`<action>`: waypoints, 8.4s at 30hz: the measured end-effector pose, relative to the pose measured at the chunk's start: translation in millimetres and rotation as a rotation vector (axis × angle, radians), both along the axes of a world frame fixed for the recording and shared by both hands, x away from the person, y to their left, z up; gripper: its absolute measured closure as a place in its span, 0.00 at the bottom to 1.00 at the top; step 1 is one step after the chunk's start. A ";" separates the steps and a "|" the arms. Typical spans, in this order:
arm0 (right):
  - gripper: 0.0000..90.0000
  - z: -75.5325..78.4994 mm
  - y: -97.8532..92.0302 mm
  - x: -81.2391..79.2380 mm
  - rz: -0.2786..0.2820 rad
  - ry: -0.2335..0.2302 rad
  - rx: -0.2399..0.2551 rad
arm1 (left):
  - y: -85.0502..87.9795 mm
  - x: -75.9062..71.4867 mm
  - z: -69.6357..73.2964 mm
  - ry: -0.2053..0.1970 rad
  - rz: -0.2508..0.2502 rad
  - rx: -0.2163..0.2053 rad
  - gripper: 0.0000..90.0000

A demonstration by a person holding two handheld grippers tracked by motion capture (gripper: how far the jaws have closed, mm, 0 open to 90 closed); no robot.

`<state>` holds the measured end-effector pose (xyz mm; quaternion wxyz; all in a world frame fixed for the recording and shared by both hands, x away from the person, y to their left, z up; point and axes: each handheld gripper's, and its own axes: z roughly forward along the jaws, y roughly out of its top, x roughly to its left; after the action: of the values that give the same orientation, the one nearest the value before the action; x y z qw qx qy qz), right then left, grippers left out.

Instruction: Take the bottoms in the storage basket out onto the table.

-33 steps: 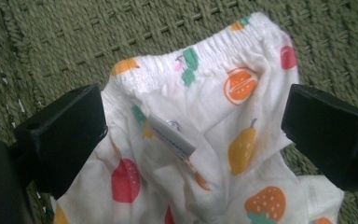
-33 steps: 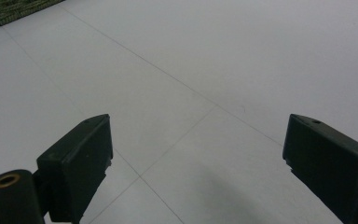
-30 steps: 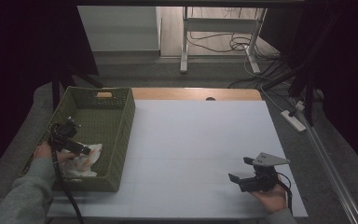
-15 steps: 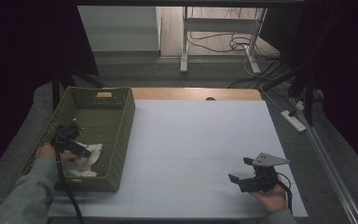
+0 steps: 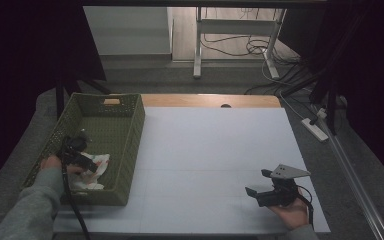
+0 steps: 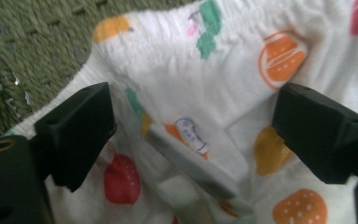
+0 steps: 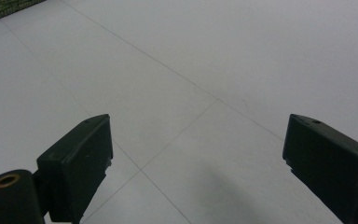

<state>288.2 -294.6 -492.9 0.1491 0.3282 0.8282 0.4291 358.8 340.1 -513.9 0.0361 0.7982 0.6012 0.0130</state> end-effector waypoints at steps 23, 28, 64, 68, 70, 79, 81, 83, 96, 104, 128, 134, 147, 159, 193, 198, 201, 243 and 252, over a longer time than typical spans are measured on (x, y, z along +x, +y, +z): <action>0.10 -0.7 0.0 -0.3 -0.003 -0.003 -0.020 | -0.8 -0.7 3.4 -0.022 -0.057 -0.100 0.79; 0.10 -0.9 -0.2 -0.2 -0.004 -0.001 -0.021 | 2.3 -2.2 7.8 -0.068 -0.033 -0.088 0.90; 0.10 -1.1 -0.4 1.1 -0.013 -0.002 -0.015 | 7.8 -13.4 44.9 -0.292 0.029 -0.286 0.92; 0.10 -0.8 -0.9 1.5 -0.015 -0.005 -0.011 | 4.0 -15.4 53.7 -0.326 0.037 -0.297 0.92; 0.10 -1.0 -0.7 1.5 -0.015 -0.002 -0.014 | 2.4 -16.0 56.9 -0.339 0.033 -0.303 0.92; 0.10 0.0 -1.6 0.7 -0.024 -0.009 -0.011 | 0.6 -20.5 65.9 -0.406 0.042 -0.327 0.92; 0.10 -0.2 -1.5 0.8 -0.023 -0.009 -0.010 | 0.9 -21.9 67.9 -0.420 0.045 -0.331 0.92; 0.10 -0.4 -1.2 0.9 -0.023 -0.009 -0.011 | 1.4 -23.4 69.9 -0.433 0.045 -0.339 0.92; 0.10 -0.5 -1.2 0.9 -0.025 -0.008 -0.011 | 1.5 -32.6 81.6 -0.524 0.065 -0.393 0.92; 0.10 -0.6 -1.1 0.9 -0.025 -0.008 -0.012 | 2.2 -39.4 89.0 -0.584 0.073 -0.437 0.92; 0.10 -0.7 -1.2 1.0 -0.026 -0.008 -0.013 | -0.8 -54.2 109.7 -0.737 0.086 -0.531 0.92; 0.10 -0.3 -1.4 0.6 -0.029 -0.009 -0.014 | -4.6 -56.6 112.7 -0.754 0.072 -0.541 0.92; 0.10 -0.3 -1.6 0.7 -0.027 -0.009 -0.010 | -8.3 -58.7 126.0 -0.809 0.064 -0.578 0.92; 0.10 -1.1 -1.8 0.8 -0.028 -0.006 -0.011 | -12.8 -57.8 139.0 -0.857 0.050 -0.621 0.92; 0.10 -2.2 -2.6 2.1 -0.031 0.008 -0.004 | -15.6 -69.3 175.5 -0.980 0.051 -0.737 0.92; 0.10 -1.9 -3.0 1.9 -0.031 0.007 -0.005 | -17.2 -70.4 177.3 -0.983 0.046 -0.746 0.92; 0.10 -1.9 -2.9 1.8 -0.031 0.007 -0.005 | -18.2 -70.2 178.3 -0.985 0.046 -0.751 0.92; 0.10 -1.8 -2.8 1.8 -0.033 0.003 -0.015 | -48.3 -74.3 208.1 -1.017 -0.057 -0.834 0.92; 0.10 -1.7 -3.1 1.9 -0.035 0.003 -0.010 | -56.3 -72.0 213.0 -1.018 -0.075 -0.854 0.92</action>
<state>290.1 -297.8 -494.6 0.1569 0.3427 0.8247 0.4217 286.7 283.8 -300.9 0.6289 0.6284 0.4332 0.1478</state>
